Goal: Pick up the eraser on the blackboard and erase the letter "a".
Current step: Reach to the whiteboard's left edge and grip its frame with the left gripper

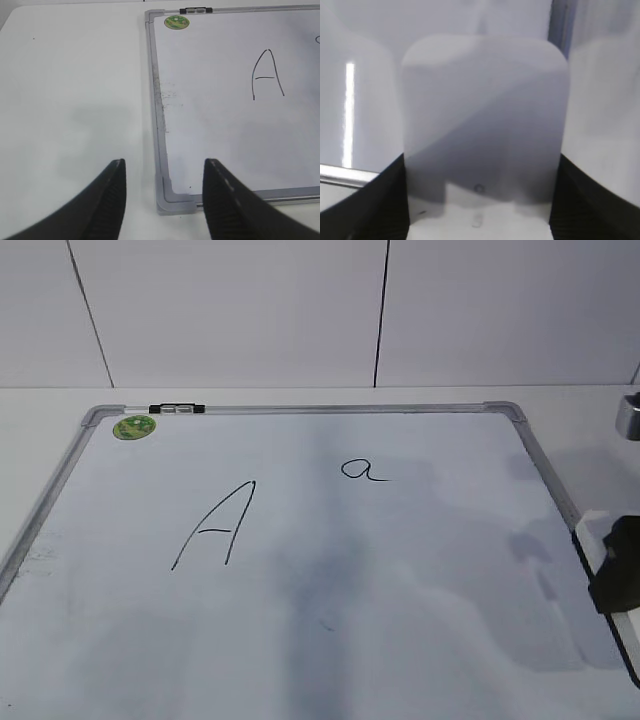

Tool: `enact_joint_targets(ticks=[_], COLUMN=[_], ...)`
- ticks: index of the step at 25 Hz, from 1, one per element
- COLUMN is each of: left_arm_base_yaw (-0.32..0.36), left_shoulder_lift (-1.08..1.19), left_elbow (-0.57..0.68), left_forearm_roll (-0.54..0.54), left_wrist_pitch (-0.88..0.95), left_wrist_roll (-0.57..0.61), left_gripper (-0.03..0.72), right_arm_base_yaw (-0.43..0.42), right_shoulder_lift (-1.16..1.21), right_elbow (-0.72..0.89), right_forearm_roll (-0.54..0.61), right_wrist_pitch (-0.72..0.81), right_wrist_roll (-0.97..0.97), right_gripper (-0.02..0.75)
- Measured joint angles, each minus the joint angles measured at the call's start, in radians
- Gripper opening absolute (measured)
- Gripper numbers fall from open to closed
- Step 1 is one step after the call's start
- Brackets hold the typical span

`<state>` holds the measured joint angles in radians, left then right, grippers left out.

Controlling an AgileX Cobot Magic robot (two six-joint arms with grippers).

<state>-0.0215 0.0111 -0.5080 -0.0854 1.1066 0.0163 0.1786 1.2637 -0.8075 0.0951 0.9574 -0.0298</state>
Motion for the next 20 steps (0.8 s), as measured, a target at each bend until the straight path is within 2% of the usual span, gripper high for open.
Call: enact_joint_targets(ticks=[12,20], left_arm_base_yaw=[0.0,0.0], left_shoulder_lift=[0.0,0.0], left_elbow=[0.0,0.0], left_forearm_roll=[0.0,-0.061], left_wrist_pitch=[0.0,-0.002], left_wrist_roll=[0.0,0.0], left_gripper=[0.371,0.371], right_arm_base_yaw=[0.0,0.0], right_shoulder_lift=[-0.002,-0.002], right_elbow=[0.0,0.0], right_forearm_roll=[0.017,0.018], right_wrist_pitch=[0.066,0.074], right_wrist_roll=[-0.014,-0.016], right_gripper=[0.525,0.525])
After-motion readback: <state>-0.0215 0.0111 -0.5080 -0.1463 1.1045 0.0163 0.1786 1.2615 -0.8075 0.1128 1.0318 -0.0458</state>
